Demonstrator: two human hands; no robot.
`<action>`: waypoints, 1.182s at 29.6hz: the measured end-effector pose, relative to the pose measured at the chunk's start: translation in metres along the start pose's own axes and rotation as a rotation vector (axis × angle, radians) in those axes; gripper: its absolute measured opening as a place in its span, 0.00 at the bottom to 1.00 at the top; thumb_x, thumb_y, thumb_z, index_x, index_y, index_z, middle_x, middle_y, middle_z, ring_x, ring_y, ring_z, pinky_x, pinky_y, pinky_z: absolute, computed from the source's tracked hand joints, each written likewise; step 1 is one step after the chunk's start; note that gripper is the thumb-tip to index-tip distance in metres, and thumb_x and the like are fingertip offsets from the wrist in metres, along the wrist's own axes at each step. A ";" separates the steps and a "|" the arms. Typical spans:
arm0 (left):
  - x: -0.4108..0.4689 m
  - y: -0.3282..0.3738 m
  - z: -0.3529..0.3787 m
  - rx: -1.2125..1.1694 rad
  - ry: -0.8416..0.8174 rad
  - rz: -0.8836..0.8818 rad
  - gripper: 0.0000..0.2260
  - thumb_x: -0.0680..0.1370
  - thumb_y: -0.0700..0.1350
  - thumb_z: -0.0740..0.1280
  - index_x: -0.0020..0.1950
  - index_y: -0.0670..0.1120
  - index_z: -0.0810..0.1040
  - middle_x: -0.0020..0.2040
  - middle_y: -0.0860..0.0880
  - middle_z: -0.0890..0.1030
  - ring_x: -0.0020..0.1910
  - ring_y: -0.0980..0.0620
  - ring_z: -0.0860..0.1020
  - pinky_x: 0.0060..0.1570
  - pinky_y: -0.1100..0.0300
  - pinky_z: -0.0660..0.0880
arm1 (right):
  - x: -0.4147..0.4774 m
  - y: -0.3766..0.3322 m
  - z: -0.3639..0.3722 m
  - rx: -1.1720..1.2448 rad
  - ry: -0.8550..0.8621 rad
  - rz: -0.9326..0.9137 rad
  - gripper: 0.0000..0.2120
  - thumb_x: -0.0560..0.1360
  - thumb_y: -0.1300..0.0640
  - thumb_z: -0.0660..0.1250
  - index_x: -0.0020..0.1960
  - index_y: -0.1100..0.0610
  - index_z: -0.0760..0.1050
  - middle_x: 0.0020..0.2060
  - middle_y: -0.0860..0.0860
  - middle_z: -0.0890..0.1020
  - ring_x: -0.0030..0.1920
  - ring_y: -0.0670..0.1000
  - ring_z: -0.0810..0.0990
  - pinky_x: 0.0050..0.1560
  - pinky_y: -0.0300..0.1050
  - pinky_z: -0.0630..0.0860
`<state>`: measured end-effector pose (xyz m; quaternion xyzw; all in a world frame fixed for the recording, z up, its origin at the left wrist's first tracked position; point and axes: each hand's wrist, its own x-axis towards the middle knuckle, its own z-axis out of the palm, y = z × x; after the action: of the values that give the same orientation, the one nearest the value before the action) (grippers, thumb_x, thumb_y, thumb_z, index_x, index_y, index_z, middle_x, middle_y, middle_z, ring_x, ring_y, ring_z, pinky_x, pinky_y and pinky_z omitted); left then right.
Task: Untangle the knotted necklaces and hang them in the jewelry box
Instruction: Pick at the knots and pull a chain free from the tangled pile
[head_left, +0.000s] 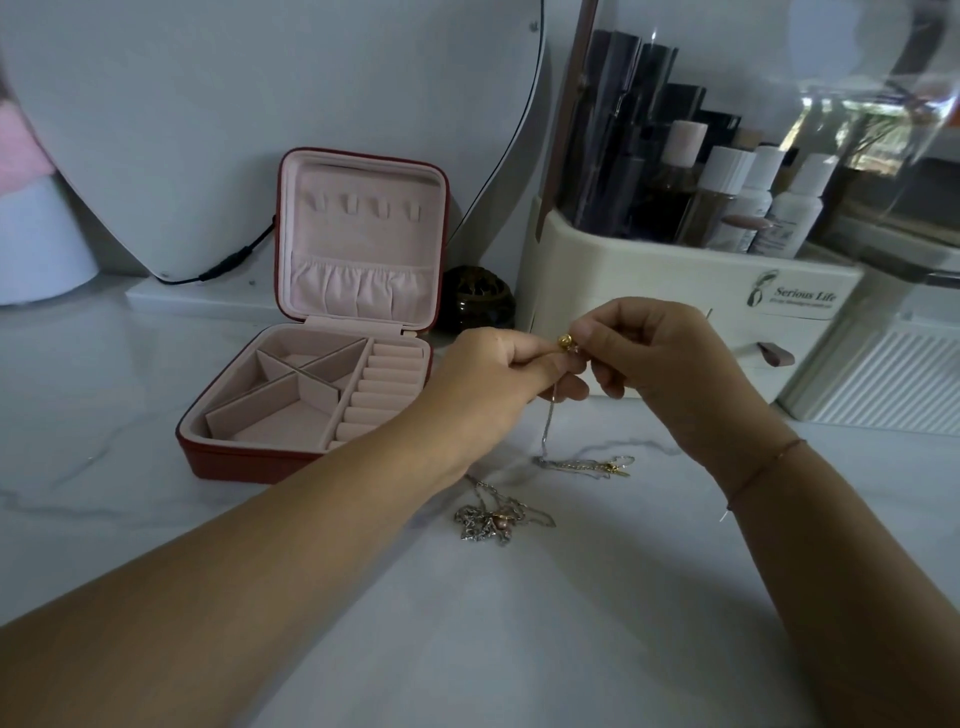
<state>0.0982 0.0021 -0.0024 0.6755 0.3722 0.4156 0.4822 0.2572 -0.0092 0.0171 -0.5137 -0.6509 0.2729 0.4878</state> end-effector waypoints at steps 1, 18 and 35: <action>0.000 0.000 0.000 -0.024 0.012 -0.008 0.06 0.78 0.43 0.66 0.49 0.48 0.83 0.41 0.51 0.86 0.41 0.60 0.81 0.41 0.73 0.73 | 0.000 0.000 0.001 0.014 0.003 0.009 0.07 0.76 0.60 0.66 0.42 0.61 0.80 0.31 0.58 0.80 0.29 0.49 0.73 0.30 0.38 0.71; 0.005 -0.006 -0.004 0.116 -0.072 -0.022 0.07 0.80 0.45 0.63 0.49 0.44 0.79 0.39 0.53 0.85 0.44 0.60 0.82 0.55 0.60 0.75 | -0.001 -0.004 0.002 0.362 -0.199 0.294 0.14 0.79 0.69 0.51 0.49 0.60 0.75 0.29 0.51 0.71 0.28 0.47 0.67 0.28 0.38 0.67; 0.007 -0.003 -0.006 -0.016 0.050 -0.020 0.06 0.79 0.44 0.65 0.48 0.45 0.81 0.39 0.52 0.84 0.41 0.59 0.82 0.46 0.65 0.76 | -0.002 -0.004 0.001 0.343 -0.263 0.210 0.13 0.79 0.67 0.54 0.57 0.60 0.75 0.30 0.50 0.70 0.32 0.47 0.66 0.33 0.39 0.67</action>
<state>0.0947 0.0110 -0.0023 0.6575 0.3873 0.4303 0.4822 0.2546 -0.0122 0.0194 -0.4483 -0.5958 0.4935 0.4478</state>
